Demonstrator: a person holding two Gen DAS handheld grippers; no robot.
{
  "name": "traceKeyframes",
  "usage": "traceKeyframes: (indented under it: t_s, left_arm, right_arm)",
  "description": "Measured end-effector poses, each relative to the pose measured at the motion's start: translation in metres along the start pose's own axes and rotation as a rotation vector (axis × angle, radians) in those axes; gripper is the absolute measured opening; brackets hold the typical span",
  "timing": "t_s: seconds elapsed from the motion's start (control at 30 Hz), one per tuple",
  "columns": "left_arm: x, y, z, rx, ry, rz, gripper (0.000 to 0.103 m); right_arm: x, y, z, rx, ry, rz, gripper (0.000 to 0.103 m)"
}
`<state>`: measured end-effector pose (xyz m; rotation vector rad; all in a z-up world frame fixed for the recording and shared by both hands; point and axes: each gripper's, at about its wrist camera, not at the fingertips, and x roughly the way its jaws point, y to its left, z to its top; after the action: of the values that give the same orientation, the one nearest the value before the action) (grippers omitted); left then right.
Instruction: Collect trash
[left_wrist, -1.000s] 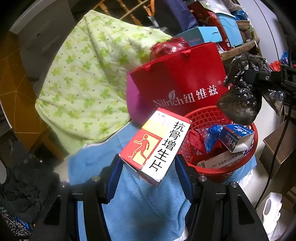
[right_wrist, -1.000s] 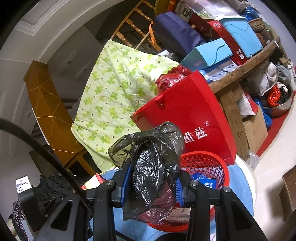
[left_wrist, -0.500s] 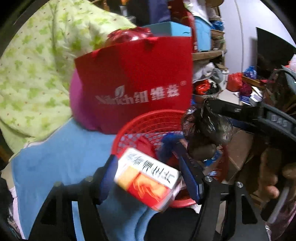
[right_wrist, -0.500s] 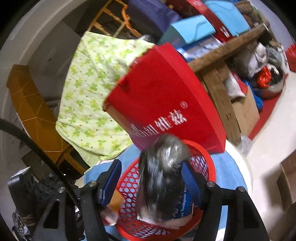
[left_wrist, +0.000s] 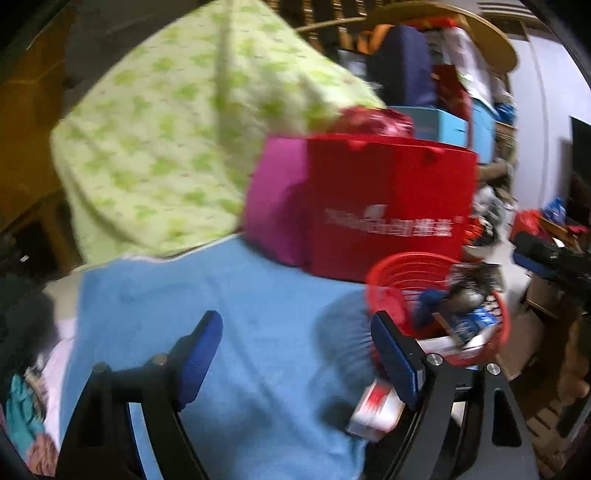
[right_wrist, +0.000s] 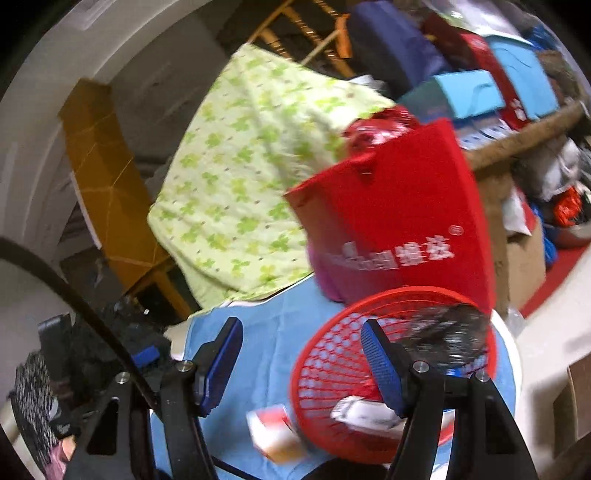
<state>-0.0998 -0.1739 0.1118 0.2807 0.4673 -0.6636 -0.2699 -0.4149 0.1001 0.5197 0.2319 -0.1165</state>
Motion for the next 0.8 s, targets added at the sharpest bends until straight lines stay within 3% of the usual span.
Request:
traceKeyframes:
  t_s: [0.17,0.37,0.5,0.8]
  left_arm:
    - [-0.013,0.032,-0.023,-0.068,0.025,0.054,0.085]
    - [-0.018,0.048,-0.045,-0.134,0.069,0.057,0.086]
    - [-0.038,0.049,-0.046,-0.187,0.054,0.058,0.086]
    - [-0.087,0.043,-0.049,-0.164,0.026,0.173,0.087]
  right_arm:
    - [0.010,0.037,-0.006,-0.068,0.018,0.019,0.071]
    - [0.012,0.069,-0.016,-0.152,0.040,0.000,0.071]
    - [0.009,0.078,-0.017,-0.158,0.059,0.025,0.071]
    - [-0.009,0.123,-0.040,-0.321,0.083,0.003,0.071]
